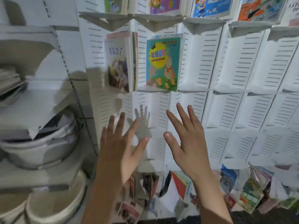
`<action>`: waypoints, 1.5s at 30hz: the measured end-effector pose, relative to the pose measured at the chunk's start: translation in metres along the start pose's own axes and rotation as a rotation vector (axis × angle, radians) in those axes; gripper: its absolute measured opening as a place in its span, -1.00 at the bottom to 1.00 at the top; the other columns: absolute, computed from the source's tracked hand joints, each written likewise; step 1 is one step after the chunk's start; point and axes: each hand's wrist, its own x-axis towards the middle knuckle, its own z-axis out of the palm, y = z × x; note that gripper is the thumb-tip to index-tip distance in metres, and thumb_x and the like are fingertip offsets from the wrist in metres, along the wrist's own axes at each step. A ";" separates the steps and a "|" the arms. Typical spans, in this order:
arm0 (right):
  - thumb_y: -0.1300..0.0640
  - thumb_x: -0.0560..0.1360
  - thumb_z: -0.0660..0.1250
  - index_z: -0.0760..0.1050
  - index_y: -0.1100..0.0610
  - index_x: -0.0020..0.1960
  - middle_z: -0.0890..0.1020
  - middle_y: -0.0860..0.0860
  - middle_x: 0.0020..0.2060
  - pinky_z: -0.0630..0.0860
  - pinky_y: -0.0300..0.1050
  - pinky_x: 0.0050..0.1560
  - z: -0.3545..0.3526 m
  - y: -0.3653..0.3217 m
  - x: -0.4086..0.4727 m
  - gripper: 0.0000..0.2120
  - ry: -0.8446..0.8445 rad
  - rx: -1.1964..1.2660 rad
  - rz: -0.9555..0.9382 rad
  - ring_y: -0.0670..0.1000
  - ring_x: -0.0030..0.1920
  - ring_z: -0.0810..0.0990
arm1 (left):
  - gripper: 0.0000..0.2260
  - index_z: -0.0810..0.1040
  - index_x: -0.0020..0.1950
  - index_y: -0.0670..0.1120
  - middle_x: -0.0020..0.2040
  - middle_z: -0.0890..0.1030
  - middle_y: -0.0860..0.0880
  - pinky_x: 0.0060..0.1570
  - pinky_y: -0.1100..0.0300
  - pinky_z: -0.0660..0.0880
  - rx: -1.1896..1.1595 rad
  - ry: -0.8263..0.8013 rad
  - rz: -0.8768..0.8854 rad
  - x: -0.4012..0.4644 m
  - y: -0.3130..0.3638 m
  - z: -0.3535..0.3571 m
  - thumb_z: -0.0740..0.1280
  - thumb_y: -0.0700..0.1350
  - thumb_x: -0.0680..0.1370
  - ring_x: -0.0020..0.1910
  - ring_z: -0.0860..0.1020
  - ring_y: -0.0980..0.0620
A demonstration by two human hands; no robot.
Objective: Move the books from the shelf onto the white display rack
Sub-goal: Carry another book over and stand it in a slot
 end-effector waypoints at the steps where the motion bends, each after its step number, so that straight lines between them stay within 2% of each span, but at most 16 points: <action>1: -0.34 0.61 -0.08 0.21 -0.16 0.54 0.08 -0.17 0.58 -0.02 0.21 0.56 -0.001 -0.008 -0.011 -0.44 -0.036 0.007 0.002 -0.05 0.60 -0.14 | -0.26 0.29 0.56 0.11 0.61 0.15 -0.09 0.54 -0.15 0.02 0.014 0.001 -0.015 -0.015 -0.003 -0.005 -0.20 0.45 0.53 0.60 0.01 -0.15; 3: -0.33 0.61 -0.08 0.19 -0.17 0.55 0.04 -0.19 0.59 -0.11 0.14 0.57 0.001 -0.025 -0.035 -0.43 -0.108 0.023 0.013 -0.07 0.59 -0.19 | -0.23 0.26 0.57 0.13 0.61 0.12 -0.09 0.54 -0.21 0.02 0.010 -0.034 -0.072 -0.046 -0.011 -0.015 -0.24 0.47 0.51 0.61 -0.01 -0.16; 7: -0.35 0.61 -0.14 0.17 -0.16 0.56 0.01 -0.19 0.59 -0.15 0.11 0.57 0.011 -0.065 -0.070 -0.40 -0.210 0.051 -0.019 -0.07 0.59 -0.22 | -0.29 0.11 0.58 0.22 0.64 -0.03 0.00 0.57 -0.13 -0.11 0.091 -0.042 -0.200 -0.101 -0.029 -0.045 -0.25 0.45 0.50 0.61 -0.15 -0.04; 11: -0.39 0.59 -0.22 0.12 -0.19 0.57 -0.04 -0.22 0.59 -0.15 0.11 0.57 0.021 -0.104 -0.092 -0.37 -0.276 0.090 -0.046 -0.08 0.59 -0.23 | -0.23 0.15 0.58 0.20 0.64 0.04 0.00 0.56 -0.15 -0.05 0.095 0.013 -0.264 -0.143 -0.047 -0.078 -0.30 0.50 0.48 0.62 -0.11 -0.04; 14: -0.37 0.58 -0.25 0.09 -0.19 0.58 -0.05 -0.21 0.59 -0.14 0.09 0.57 0.027 -0.137 -0.106 -0.36 -0.337 0.127 -0.074 -0.11 0.58 -0.25 | -0.23 0.18 0.59 0.18 0.64 0.06 0.00 0.56 -0.15 -0.03 0.079 0.040 -0.299 -0.170 -0.063 -0.099 -0.26 0.50 0.50 0.62 -0.09 -0.04; 18: -0.41 0.54 -0.40 0.04 -0.21 0.57 -0.08 -0.20 0.59 -0.14 0.11 0.58 0.039 -0.186 -0.119 -0.30 -0.386 0.133 -0.136 -0.11 0.57 -0.28 | -0.27 0.20 0.58 0.16 0.64 0.06 0.00 0.56 -0.13 -0.03 0.053 0.090 -0.339 -0.202 -0.090 -0.129 -0.17 0.46 0.52 0.62 -0.09 -0.02; 21: -0.38 0.59 -0.31 0.02 -0.22 0.58 -0.07 -0.19 0.60 -0.10 0.14 0.58 0.055 -0.231 -0.125 -0.38 -0.400 0.171 -0.192 -0.10 0.58 -0.26 | -0.25 0.18 0.59 0.16 0.64 0.06 0.00 0.56 -0.12 -0.02 0.055 0.128 -0.386 -0.230 -0.121 -0.158 -0.20 0.48 0.50 0.61 -0.10 0.01; 25: -0.36 0.60 -0.18 0.07 -0.19 0.59 -0.04 -0.20 0.60 -0.10 0.07 0.58 0.080 -0.311 -0.143 -0.40 -0.400 0.224 -0.258 -0.12 0.58 -0.24 | -0.26 0.15 0.59 0.17 0.64 0.04 0.03 0.56 -0.12 -0.01 0.072 0.154 -0.475 -0.278 -0.174 -0.208 -0.18 0.48 0.49 0.61 -0.12 0.02; 29: -0.41 0.57 -0.25 0.08 -0.20 0.58 -0.04 -0.24 0.59 -0.08 0.02 0.57 0.115 -0.398 -0.170 -0.34 -0.444 0.322 -0.276 -0.16 0.57 -0.23 | -0.25 0.23 0.58 0.15 0.63 0.10 0.01 0.54 -0.14 0.04 0.093 0.221 -0.545 -0.338 -0.230 -0.271 -0.15 0.48 0.49 0.61 -0.06 -0.04; 32: -0.43 0.55 -0.29 0.11 -0.14 0.59 0.01 -0.21 0.59 -0.04 -0.02 0.57 0.146 -0.457 -0.192 -0.28 -0.487 0.376 -0.307 -0.17 0.58 -0.16 | -0.25 0.21 0.57 0.18 0.63 0.09 0.02 0.53 -0.14 0.03 0.123 0.241 -0.594 -0.385 -0.270 -0.309 -0.16 0.50 0.49 0.62 -0.06 -0.05; 34: -0.40 0.56 -0.26 0.11 -0.14 0.58 0.04 -0.17 0.59 -0.01 -0.01 0.57 0.164 -0.494 -0.207 -0.32 -0.515 0.412 -0.309 -0.16 0.58 -0.12 | -0.27 0.20 0.57 0.20 0.63 0.06 0.04 0.53 -0.13 0.00 0.126 0.237 -0.639 -0.411 -0.295 -0.328 -0.14 0.49 0.49 0.62 -0.09 -0.02; 37: -0.32 0.58 -0.16 0.12 -0.11 0.58 0.05 -0.17 0.59 -0.03 -0.16 0.54 0.183 -0.541 -0.222 -0.37 -0.557 0.492 -0.293 -0.20 0.57 -0.10 | -0.26 0.20 0.58 0.21 0.63 0.06 0.05 0.54 -0.18 0.03 0.129 0.247 -0.683 -0.440 -0.327 -0.352 -0.16 0.50 0.49 0.62 -0.09 -0.01; 42: -0.30 0.58 -0.14 0.10 -0.13 0.58 0.04 -0.17 0.59 -0.19 -0.46 0.41 0.216 -0.596 -0.224 -0.40 -0.597 0.486 -0.338 -0.23 0.56 -0.11 | -0.25 0.18 0.57 0.22 0.63 0.05 0.08 0.55 -0.16 0.02 0.089 0.306 -0.737 -0.463 -0.373 -0.379 -0.18 0.52 0.47 0.62 -0.10 0.02; 43: -0.30 0.59 -0.13 0.12 -0.13 0.57 0.04 -0.16 0.59 -0.19 -0.47 0.41 0.225 -0.606 -0.222 -0.40 -0.598 0.486 -0.349 -0.22 0.56 -0.10 | -0.25 0.18 0.57 0.22 0.63 0.04 0.09 0.55 -0.16 0.01 0.088 0.312 -0.748 -0.466 -0.383 -0.382 -0.18 0.52 0.46 0.61 -0.10 0.02; 45: -0.32 0.58 -0.13 0.13 -0.12 0.58 0.04 -0.17 0.59 -0.13 -0.35 0.47 0.245 -0.623 -0.220 -0.38 -0.617 0.494 -0.369 -0.20 0.57 -0.10 | -0.26 0.17 0.57 0.23 0.63 0.03 0.10 0.55 -0.15 0.01 0.085 0.311 -0.773 -0.470 -0.403 -0.387 -0.17 0.51 0.47 0.61 -0.11 0.03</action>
